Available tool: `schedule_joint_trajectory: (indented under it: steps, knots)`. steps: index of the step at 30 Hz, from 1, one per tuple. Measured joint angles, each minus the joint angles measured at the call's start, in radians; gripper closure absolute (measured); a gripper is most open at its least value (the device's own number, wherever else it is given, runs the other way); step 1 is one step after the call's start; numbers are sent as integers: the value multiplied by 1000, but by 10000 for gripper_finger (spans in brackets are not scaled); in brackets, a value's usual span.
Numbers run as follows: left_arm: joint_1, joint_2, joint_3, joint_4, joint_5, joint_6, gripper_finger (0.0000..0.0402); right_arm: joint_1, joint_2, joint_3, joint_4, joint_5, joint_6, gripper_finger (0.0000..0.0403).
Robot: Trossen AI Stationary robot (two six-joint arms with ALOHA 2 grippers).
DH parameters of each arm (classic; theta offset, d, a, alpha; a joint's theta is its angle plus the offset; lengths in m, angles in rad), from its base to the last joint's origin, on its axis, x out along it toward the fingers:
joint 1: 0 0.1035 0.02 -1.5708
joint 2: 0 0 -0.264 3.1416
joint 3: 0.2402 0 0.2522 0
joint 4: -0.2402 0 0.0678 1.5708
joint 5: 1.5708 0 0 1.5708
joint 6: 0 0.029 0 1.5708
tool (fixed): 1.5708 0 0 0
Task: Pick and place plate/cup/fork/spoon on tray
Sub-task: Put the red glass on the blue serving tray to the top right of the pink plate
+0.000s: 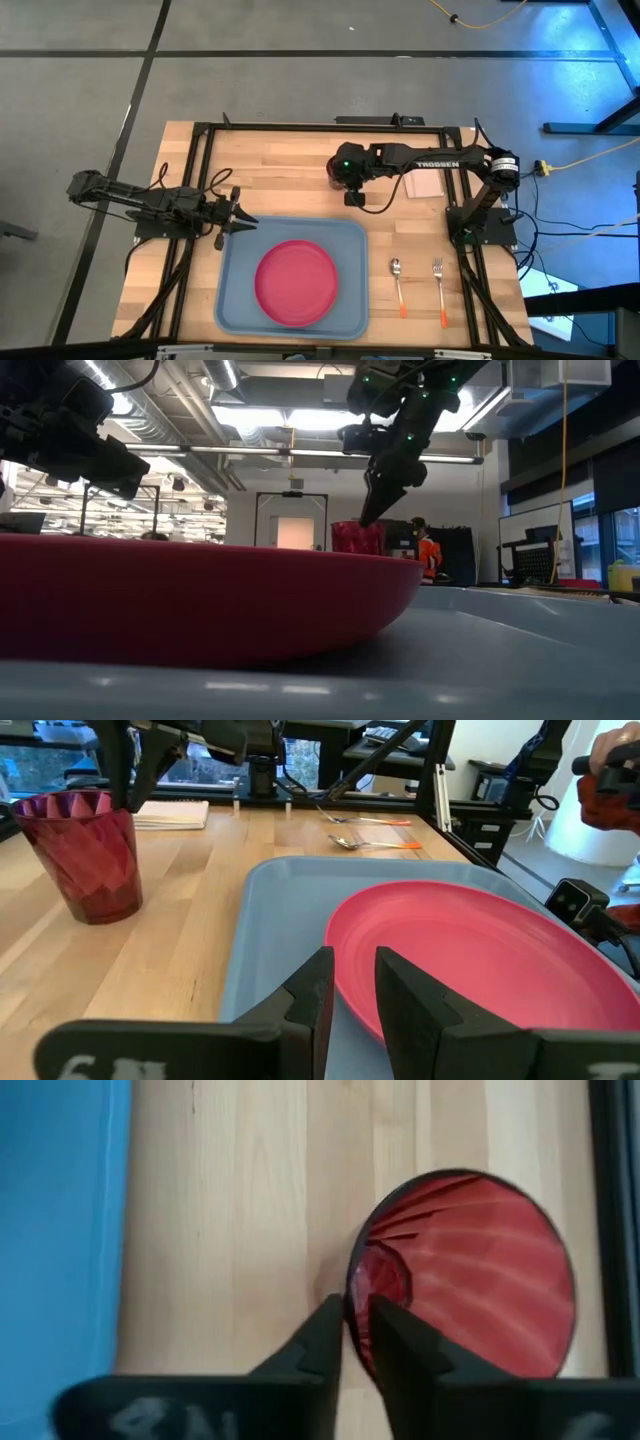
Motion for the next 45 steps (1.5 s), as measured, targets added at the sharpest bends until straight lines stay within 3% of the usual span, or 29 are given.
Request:
schedule_joint_trajectory:
  steps: [3,15,24,30,33,45]
  knots:
    - [0,0,0,0,0,0,333,1,0,0,-20,0,2,392]
    - [-1,0,0,0,0,0,333,41,0,54,-57,15,52,400]
    - [-1,0,0,0,0,0,333,250,0,213,-313,-13,338,401]
    - [-1,0,0,0,0,0,333,447,0,220,-337,-14,498,402]
    - [-1,0,0,0,0,0,333,521,0,220,-327,64,555,402]
    - [-1,0,0,0,0,-22,333,559,1,146,-261,61,679,403]
